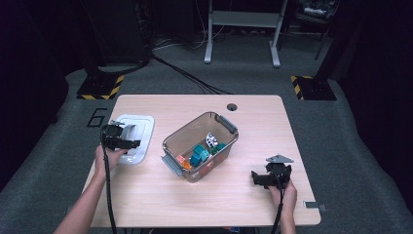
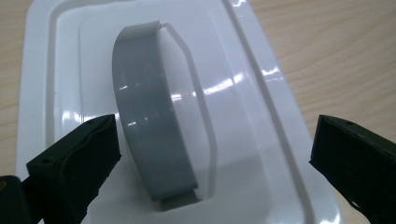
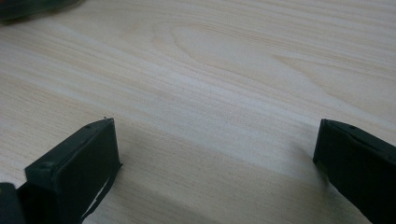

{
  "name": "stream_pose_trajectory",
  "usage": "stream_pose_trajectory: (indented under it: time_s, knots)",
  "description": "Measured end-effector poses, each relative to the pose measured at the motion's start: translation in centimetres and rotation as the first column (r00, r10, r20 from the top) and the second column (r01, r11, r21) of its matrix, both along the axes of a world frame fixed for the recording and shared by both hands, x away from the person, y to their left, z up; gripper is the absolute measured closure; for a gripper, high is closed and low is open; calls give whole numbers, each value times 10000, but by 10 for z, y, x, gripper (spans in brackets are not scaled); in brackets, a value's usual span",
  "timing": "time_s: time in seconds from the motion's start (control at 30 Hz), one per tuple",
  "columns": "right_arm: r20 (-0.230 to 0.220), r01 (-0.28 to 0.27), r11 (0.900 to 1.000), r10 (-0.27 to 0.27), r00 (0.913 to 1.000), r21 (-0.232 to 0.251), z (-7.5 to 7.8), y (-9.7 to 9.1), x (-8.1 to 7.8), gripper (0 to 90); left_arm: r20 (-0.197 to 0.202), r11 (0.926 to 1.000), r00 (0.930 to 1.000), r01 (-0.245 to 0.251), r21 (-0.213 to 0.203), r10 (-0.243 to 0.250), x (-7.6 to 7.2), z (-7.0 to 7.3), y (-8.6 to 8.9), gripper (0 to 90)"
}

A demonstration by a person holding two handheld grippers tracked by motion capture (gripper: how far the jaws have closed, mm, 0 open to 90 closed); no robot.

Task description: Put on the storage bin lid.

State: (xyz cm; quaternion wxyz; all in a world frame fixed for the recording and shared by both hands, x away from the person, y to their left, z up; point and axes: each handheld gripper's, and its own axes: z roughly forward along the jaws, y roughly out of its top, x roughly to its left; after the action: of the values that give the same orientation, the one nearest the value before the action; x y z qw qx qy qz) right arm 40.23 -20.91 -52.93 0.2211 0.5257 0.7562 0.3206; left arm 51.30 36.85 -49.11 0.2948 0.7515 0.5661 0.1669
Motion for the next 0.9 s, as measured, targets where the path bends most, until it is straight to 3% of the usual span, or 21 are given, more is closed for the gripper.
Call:
stream_pose_trajectory:
  time_s: [0.1,0.17,0.23,0.33,0.47,0.73,0.9]
  knots:
    - [-2,-5,10000,5,10000,8,0,0,0,0,-30,9993,9994,-336,-162,336,8,-6,5,43]
    - [-2,-31,10000,31,10000,13,0,0,0,0,-101,9997,9997,-244,-94,243,10,-8,6,117]
    - [12,-94,10000,94,10000,-1,0,0,1,0,90,9989,9989,-461,-36,461,10,-8,5,198]
    - [-18,-196,9998,196,9998,36,0,0,2,0,165,9967,9967,-795,154,793,11,-10,4,387]
    - [23,-113,9999,113,9999,9,0,1,3,0,364,9945,9938,-1048,-72,1050,9,-9,8,615]
    - [12,-93,10000,93,10000,25,0,1,3,0,459,9943,9953,-826,-678,858,4,-5,17,664]
    - [24,-114,9999,114,9999,9,0,1,3,0,720,9963,9958,-517,-683,566,-1,3,17,665]
